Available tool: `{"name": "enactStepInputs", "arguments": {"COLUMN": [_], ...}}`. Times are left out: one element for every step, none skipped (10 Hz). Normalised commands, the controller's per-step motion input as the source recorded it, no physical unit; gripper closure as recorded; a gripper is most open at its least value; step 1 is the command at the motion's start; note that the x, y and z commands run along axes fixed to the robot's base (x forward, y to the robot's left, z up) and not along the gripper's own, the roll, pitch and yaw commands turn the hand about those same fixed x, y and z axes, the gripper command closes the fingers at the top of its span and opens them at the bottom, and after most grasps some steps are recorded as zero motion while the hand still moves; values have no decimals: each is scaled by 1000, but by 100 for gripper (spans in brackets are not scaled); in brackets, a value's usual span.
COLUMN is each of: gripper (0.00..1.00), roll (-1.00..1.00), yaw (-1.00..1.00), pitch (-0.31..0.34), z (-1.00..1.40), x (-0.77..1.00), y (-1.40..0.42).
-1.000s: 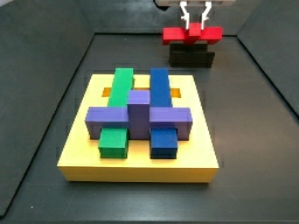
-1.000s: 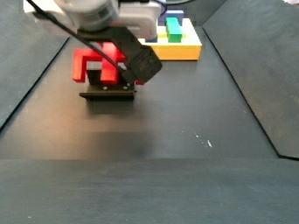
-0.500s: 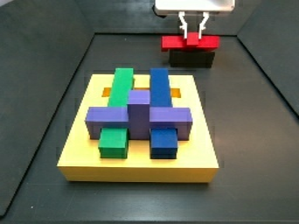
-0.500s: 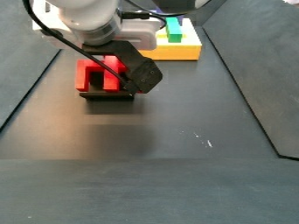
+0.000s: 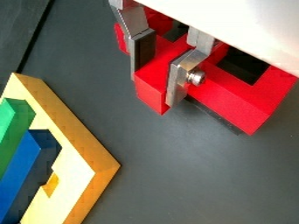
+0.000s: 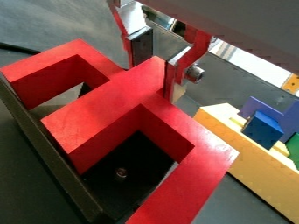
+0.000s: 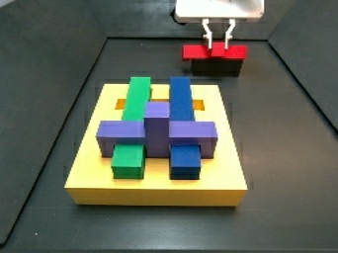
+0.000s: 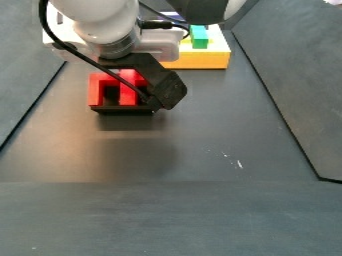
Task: Pick up the red object. Move up. Place the red object on the fixture. Regrasp the red object. Move to above the board. Insert the red object.
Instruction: Place the red object on the fixture, then regrasp the red object.
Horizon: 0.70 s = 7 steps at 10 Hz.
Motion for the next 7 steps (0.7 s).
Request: {"name": "enactStepInputs", "arguments": {"gripper": [0, 0, 0, 0, 0, 0, 0], "roll": [0, -9, -103, 77, 214, 263, 331], "yaw": [0, 0, 0, 223, 271, 263, 254], "pitch": [0, 0, -20, 0, 69, 89, 109], "z": [0, 0, -26, 0, 14, 69, 100], "x": [0, 0, 0, 57, 140, 111, 123], "y": [0, 0, 0, 0, 0, 0, -9]}}
